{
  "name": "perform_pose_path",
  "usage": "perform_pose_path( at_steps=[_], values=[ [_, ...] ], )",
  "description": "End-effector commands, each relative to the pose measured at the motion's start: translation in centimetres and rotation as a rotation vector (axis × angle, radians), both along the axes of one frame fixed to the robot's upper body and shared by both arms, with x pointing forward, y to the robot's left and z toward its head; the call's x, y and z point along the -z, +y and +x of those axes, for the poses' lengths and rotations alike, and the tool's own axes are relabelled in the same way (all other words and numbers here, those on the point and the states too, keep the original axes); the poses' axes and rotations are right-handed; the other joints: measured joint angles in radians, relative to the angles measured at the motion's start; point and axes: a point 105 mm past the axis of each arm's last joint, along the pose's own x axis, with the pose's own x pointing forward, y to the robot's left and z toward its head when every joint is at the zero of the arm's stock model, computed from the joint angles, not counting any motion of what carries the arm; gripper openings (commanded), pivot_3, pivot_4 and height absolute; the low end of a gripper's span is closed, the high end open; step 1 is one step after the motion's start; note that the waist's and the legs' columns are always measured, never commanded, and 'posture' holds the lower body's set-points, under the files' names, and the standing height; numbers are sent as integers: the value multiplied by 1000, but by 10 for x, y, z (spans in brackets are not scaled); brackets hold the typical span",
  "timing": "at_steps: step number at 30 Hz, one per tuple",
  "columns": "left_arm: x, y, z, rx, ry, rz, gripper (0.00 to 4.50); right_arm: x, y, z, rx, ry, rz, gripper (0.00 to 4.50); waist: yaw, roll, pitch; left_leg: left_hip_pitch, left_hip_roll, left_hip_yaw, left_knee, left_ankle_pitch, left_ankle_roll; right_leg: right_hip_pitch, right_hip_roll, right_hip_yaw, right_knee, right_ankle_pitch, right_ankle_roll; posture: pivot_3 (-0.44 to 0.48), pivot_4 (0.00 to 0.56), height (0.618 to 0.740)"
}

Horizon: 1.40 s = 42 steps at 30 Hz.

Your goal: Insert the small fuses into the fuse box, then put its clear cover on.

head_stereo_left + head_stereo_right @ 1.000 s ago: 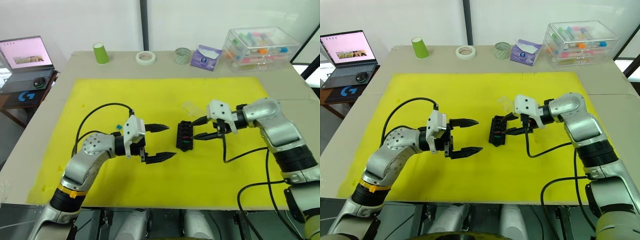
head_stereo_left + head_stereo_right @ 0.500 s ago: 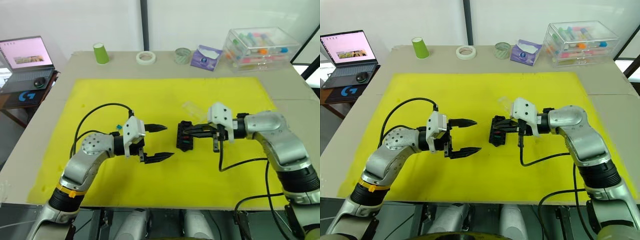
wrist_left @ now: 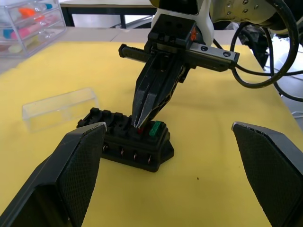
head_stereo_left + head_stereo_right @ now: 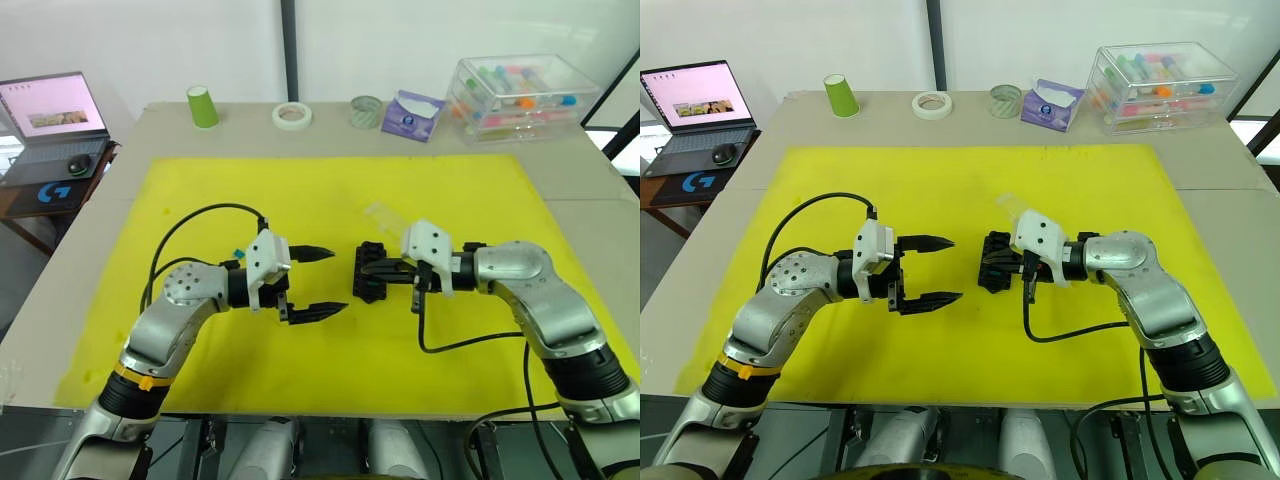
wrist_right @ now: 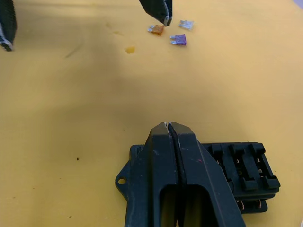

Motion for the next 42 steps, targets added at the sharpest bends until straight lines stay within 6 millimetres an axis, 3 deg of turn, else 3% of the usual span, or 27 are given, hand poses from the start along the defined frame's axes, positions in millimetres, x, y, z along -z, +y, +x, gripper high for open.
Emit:
perform_pose_path(
  at_steps=[1,7,21,30,34,42],
  values=[
    [-5,-2,-2,13,-33,0,4500,5,-3,3,41,37,48,15,0,0,0,0,0,0,0,0,0,0,0,0,0,0,0,0,150,740],
    [-5,-2,-3,9,-32,0,4500,21,-13,4,88,79,48,15,1,0,0,0,0,0,0,0,0,0,0,0,0,0,0,0,150,740],
    [-6,-1,-3,14,-26,6,4500,32,-22,6,134,84,41,15,2,-1,-1,2,0,0,0,0,0,3,0,-1,0,0,0,0,150,740],
    [-6,-1,-4,17,-18,-3,4500,-2,-7,0,104,77,210,15,2,-2,-1,2,0,-1,1,0,0,3,0,-1,0,0,0,0,150,740],
    [-13,4,2,-6,-14,-41,4500,-40,2,-10,86,89,408,15,0,-1,-1,2,0,-1,0,0,0,2,0,0,0,0,0,0,150,740],
    [-14,12,6,-7,-24,-28,4500,-47,-8,-7,130,73,391,15,1,-1,-1,2,0,-1,0,0,0,2,0,-1,0,0,0,0,150,740]
  ],
)
